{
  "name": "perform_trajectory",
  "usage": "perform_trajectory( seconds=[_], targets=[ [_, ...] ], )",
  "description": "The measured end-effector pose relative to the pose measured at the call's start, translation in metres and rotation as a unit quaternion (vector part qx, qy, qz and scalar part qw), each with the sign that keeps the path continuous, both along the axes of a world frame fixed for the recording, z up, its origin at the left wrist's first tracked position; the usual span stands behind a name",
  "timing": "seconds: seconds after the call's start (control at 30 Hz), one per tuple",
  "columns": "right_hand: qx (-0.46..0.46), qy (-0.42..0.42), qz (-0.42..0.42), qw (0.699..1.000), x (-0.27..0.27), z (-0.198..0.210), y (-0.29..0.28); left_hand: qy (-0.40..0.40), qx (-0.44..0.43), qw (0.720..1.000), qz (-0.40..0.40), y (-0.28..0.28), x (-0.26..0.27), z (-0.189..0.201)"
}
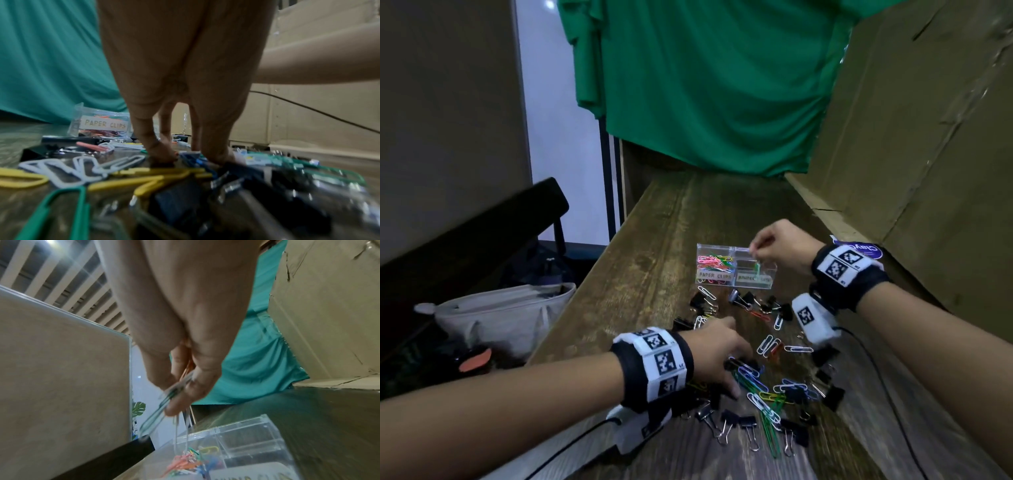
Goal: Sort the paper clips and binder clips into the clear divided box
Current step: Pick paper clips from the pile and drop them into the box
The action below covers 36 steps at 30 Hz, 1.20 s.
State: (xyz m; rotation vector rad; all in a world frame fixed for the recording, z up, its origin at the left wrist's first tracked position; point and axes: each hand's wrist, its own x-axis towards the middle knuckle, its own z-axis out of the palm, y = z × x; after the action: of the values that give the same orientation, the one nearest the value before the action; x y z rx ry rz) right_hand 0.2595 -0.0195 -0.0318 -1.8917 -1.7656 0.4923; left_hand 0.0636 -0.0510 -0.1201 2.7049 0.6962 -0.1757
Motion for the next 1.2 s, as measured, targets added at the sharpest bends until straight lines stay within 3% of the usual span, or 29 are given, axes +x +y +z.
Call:
perform_trajectory(
  seconds=[0.2, 0.37, 0.53, 0.67, 0.8, 0.97, 1.07, 1.13, 1.2],
  targets=[
    [0.093, 0.027, -0.069, 0.993, -0.029, -0.011, 0.061, -0.046, 0.015, 0.997, -0.053, -0.001, 0.005, -0.003],
    [0.039, -0.040, -0.062, 0.997, -0.038, -0.034, 0.089, -0.078, 0.014, 0.995, -0.061, 0.002, 0.003, -0.007],
    [-0.016, -0.136, 0.001, 0.991, -0.034, -0.043, 0.082, -0.054, 0.006, 0.994, -0.097, 0.000, 0.005, -0.003],
    [-0.013, -0.163, 0.035, 0.986, -0.035, -0.041, 0.073, -0.068, 0.001, 0.993, -0.096, 0.008, 0.000, 0.006],
    [0.010, -0.166, 0.054, 0.985, -0.033, -0.027, 0.058, 0.010, 0.024, 0.996, -0.081, 0.011, -0.007, 0.011],
    [0.044, -0.195, 0.095, 0.975, -0.036, -0.007, 0.011, -0.042, -0.003, 0.996, -0.076, 0.007, -0.006, 0.007],
    [-0.079, -0.248, 0.144, 0.955, -0.034, -0.009, -0.026, -0.051, 0.002, 0.997, -0.060, 0.004, -0.005, 0.008],
    [-0.192, -0.280, 0.184, 0.922, -0.031, -0.023, -0.050, -0.047, -0.008, 0.998, -0.047, 0.000, -0.003, 0.008],
    [-0.247, -0.293, 0.204, 0.901, -0.027, -0.039, -0.069, -0.026, -0.008, 0.999, -0.035, -0.003, -0.002, 0.009]
  ],
)
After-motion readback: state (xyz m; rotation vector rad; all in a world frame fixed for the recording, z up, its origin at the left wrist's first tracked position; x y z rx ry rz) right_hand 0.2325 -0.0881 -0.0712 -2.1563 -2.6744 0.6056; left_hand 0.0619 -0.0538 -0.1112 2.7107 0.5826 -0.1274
